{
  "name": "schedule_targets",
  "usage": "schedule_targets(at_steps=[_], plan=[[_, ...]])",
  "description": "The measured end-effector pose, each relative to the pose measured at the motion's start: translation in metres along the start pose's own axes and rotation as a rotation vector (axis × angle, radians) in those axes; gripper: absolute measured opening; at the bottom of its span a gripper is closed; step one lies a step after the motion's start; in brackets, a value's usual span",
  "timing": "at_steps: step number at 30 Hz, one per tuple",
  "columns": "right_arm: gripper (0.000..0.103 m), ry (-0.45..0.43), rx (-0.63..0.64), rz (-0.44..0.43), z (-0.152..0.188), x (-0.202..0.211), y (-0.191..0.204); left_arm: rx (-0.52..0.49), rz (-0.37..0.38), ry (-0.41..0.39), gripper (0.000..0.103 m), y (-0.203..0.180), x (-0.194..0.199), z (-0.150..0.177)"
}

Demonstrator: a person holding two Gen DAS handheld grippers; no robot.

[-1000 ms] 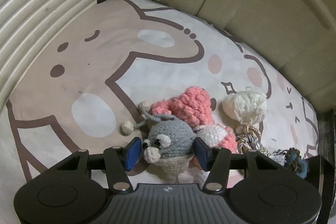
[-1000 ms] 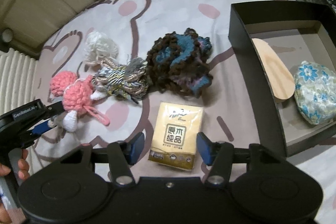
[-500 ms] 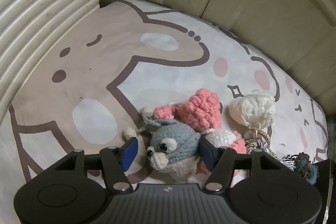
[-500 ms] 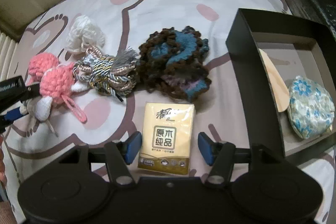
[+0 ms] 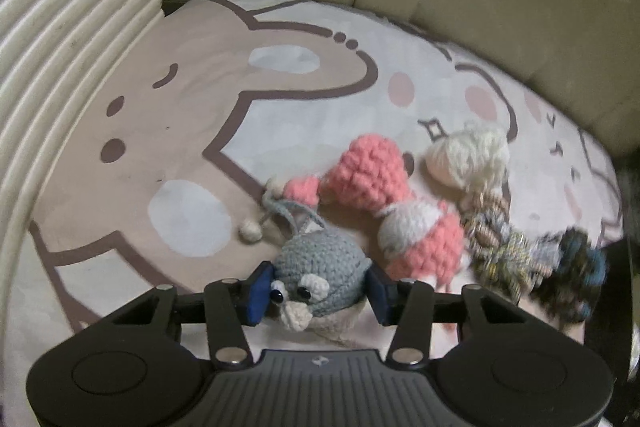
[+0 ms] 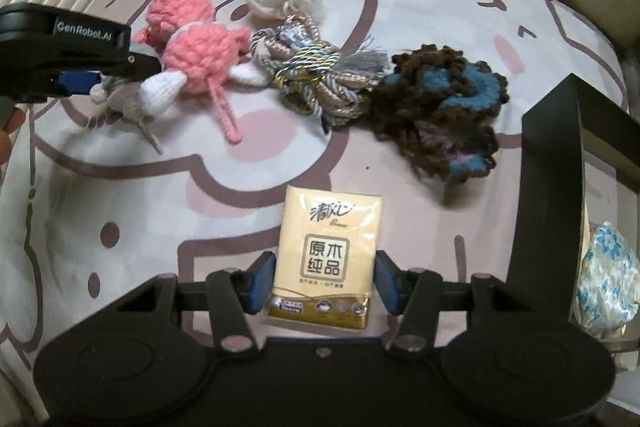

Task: Organize objects
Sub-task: 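Close the left tool on the gray mouse while the right tool grasps the tissue pack, then carry the gray mouse in the left tool while the right tool carries the tissue pack to the black box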

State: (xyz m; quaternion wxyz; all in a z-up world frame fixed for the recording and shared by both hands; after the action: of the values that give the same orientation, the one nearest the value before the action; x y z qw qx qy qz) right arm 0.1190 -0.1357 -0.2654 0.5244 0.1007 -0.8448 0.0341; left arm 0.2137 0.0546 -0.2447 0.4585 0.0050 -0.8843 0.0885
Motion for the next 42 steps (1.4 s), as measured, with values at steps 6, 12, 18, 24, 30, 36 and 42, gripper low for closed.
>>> schedule_targets(at_steps=[6, 12, 18, 24, 30, 36, 42], plan=[[0.054, 0.014, 0.016, -0.007, 0.004, 0.003, 0.004, -0.077, -0.003, 0.043, 0.05, 0.006, 0.01, 0.013], [0.054, 0.014, -0.037, -0.013, 0.003, 0.0, 0.004, -0.043, -0.05, 0.021, 0.053, 0.007, 0.006, 0.013], [0.055, 0.019, -0.053, -0.001, 0.004, -0.003, 0.005, -0.038, -0.087, 0.029, 0.054, 0.012, -0.002, 0.014], [0.054, -0.024, -0.069, 0.025, -0.006, 0.002, -0.003, -0.044, -0.072, 0.018, 0.052, 0.012, 0.002, 0.012], [0.053, -0.161, -0.107, 0.052, -0.03, 0.022, -0.015, -0.074, -0.071, -0.03, 0.052, 0.006, 0.018, 0.003], [0.053, -0.238, -0.13, 0.058, -0.044, 0.04, -0.021, -0.112, -0.055, -0.09, 0.052, -0.006, 0.041, -0.005], [0.053, -0.298, -0.146, 0.052, -0.051, 0.057, -0.024, -0.153, -0.044, -0.139, 0.052, -0.017, 0.064, -0.008]])
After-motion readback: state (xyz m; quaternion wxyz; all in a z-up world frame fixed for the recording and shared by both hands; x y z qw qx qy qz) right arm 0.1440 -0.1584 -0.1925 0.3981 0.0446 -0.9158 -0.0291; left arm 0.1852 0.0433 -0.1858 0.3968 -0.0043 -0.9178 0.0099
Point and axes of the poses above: each gripper's, at about its wrist camera, not at the fingertips, and x roughly against the way its jaws point, y to its left, z to its underside, the point moved 10 cm from there along -x, roughly the way its jaws point, and after that the axes turned 15 degrees about -y, right-handed, at the moved point
